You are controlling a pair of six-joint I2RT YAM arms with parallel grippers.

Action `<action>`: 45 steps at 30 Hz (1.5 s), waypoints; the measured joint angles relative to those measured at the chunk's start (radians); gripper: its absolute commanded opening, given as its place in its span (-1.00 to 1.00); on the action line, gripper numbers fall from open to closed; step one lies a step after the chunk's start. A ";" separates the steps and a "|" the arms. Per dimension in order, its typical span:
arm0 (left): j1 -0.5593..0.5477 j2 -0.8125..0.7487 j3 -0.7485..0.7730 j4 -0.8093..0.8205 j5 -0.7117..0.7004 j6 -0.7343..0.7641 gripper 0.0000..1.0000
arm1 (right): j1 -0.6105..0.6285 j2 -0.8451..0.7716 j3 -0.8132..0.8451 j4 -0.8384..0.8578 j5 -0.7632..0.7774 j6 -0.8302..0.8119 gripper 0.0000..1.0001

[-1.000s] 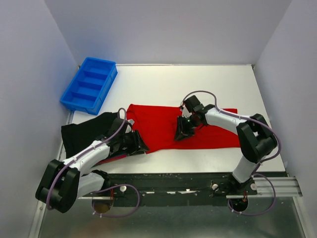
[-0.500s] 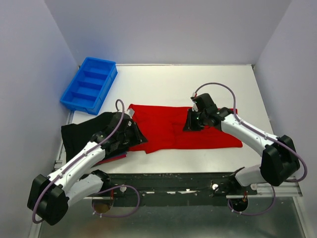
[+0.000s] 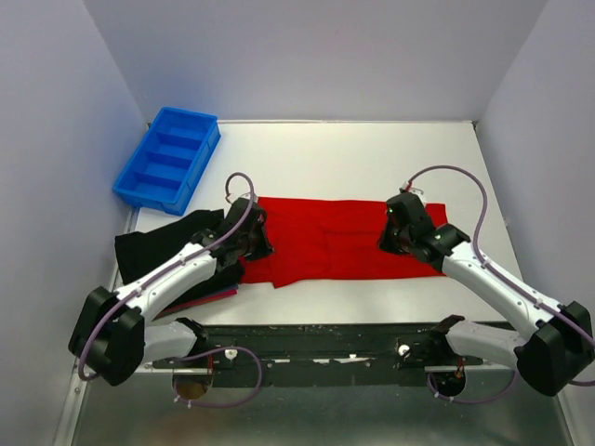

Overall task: Fold and stack the t-shirts
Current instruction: Fold the other side of the tshirt into a rectangle, then rotate the tshirt 90 degrees

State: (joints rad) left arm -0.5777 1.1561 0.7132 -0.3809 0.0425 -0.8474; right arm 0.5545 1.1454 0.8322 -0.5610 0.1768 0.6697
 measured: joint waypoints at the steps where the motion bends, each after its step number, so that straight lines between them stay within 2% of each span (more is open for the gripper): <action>1: 0.000 0.023 0.008 0.003 -0.015 0.003 -1.00 | -0.001 -0.018 -0.009 -0.019 0.031 0.016 -0.99; 8: 0.000 0.230 0.103 0.021 -0.127 0.008 -1.00 | -0.051 -0.061 -0.097 -0.098 0.146 0.123 -0.99; 15: 0.011 0.409 0.225 0.024 -0.200 0.007 -1.00 | -0.202 0.082 -0.152 -0.113 0.130 0.183 -0.99; 27: 0.071 0.618 0.352 0.040 -0.222 -0.004 -1.00 | -0.301 0.164 -0.167 -0.079 0.114 0.203 -0.99; 34: 0.079 0.748 0.522 0.018 -0.227 -0.001 -1.00 | -0.297 0.186 -0.173 -0.047 0.086 0.244 -0.99; 38: 0.081 0.839 0.656 -0.026 -0.227 0.023 -1.00 | -0.258 0.266 -0.106 -0.080 0.092 0.252 -0.99; 42: 0.086 0.975 0.867 -0.082 -0.224 0.066 -1.00 | -0.145 0.359 -0.020 -0.097 0.108 0.287 -0.99; 45: 0.090 1.093 1.055 -0.127 -0.208 0.100 -1.00 | -0.002 0.390 0.009 -0.095 0.100 0.351 -0.99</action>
State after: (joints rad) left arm -0.4881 2.2494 1.7679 -0.5076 -0.1650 -0.7479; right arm 0.5529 1.5352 0.8413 -0.6563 0.2771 1.0203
